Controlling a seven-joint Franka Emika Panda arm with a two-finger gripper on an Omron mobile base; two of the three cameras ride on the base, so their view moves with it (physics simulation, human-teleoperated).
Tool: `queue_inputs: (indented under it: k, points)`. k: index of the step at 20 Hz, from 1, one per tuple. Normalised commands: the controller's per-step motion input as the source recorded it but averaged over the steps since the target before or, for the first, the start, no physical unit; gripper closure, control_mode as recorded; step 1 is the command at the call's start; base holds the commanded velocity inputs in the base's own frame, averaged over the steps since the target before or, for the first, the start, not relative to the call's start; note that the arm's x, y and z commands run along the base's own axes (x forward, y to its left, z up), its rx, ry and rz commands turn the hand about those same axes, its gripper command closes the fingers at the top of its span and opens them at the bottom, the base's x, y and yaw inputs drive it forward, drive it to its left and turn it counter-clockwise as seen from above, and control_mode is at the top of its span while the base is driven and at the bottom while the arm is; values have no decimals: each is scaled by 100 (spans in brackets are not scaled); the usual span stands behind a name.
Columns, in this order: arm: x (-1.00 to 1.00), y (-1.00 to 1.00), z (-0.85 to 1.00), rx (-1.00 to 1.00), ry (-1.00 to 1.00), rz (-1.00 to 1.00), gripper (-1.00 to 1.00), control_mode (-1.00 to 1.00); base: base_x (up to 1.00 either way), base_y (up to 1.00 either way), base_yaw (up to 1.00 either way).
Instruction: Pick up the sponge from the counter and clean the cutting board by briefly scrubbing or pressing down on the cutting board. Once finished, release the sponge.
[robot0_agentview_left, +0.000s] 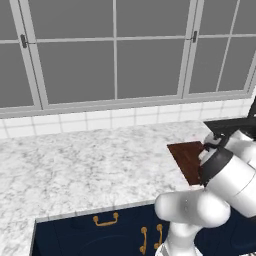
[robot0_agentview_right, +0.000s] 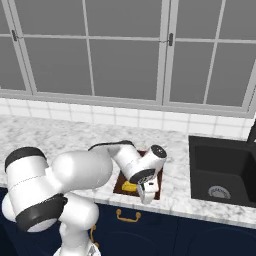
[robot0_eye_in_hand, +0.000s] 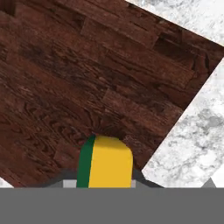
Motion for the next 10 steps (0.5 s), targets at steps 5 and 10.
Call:
queue_inputs:
  k: [5, 10]
  points:
    - [1, -79, 1, 9, 5, -14, 100, -100, 0, 0, 0]
    - [0, -78, -4, 0, 3, -17, 100, -100, 0, 0, 0]
